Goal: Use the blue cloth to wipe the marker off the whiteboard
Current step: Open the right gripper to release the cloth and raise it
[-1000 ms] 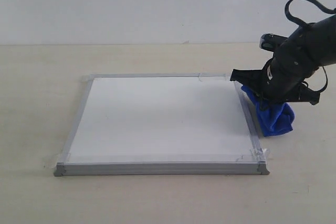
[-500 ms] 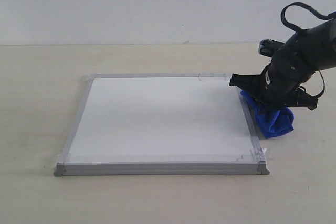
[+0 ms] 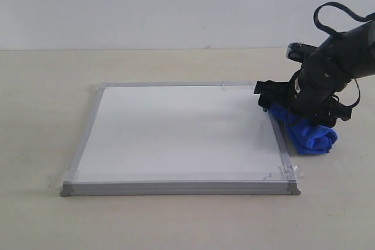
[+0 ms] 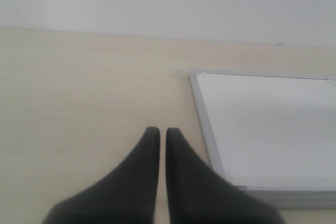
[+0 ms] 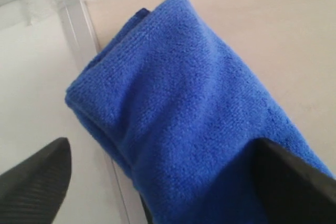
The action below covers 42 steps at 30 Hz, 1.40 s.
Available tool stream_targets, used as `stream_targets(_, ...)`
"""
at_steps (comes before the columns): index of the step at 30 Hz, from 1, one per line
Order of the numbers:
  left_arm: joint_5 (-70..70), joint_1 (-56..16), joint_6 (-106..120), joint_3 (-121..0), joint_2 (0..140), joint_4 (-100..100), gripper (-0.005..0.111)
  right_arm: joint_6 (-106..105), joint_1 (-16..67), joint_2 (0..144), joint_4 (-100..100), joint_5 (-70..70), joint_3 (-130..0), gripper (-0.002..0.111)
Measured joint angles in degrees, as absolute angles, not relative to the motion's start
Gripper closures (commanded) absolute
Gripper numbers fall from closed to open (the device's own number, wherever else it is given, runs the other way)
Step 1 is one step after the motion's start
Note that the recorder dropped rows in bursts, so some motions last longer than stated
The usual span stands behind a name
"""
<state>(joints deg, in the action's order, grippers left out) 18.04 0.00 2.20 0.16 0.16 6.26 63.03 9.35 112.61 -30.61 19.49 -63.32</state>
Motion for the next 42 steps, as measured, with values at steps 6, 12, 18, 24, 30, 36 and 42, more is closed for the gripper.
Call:
stream_targets(6,18.0,0.0,2.2,0.2,0.2,6.3,0.102,61.8,9.3,112.6,-30.6,19.2,-63.3,0.035)
stream_targets(12,18.0,0.0,2.2,0.2,0.2,6.3,0.102,60.7,9.3,108.9,-29.6,18.8,-63.3,0.035)
stream_targets(18,18.0,0.0,2.2,0.2,0.2,6.3,0.102,43.8,9.3,102.6,-32.6,17.9,-63.3,0.035)
stream_targets(24,18.0,0.0,2.2,0.2,0.2,6.3,0.102,28.0,9.3,102.4,-32.5,25.1,-63.3,0.096)
stream_targets(30,18.0,0.0,2.2,0.2,0.2,6.3,0.102,26.6,9.3,102.5,-32.0,30.0,-63.3,0.108)
stream_targets(36,18.0,0.0,2.2,0.2,0.2,6.3,0.102,25.4,9.3,104.6,-31.1,30.4,-60.6,0.108)
stream_targets(42,18.0,0.0,2.2,0.2,0.2,6.3,0.102,20.5,9.3,105.6,-25.5,28.4,-58.7,0.108)
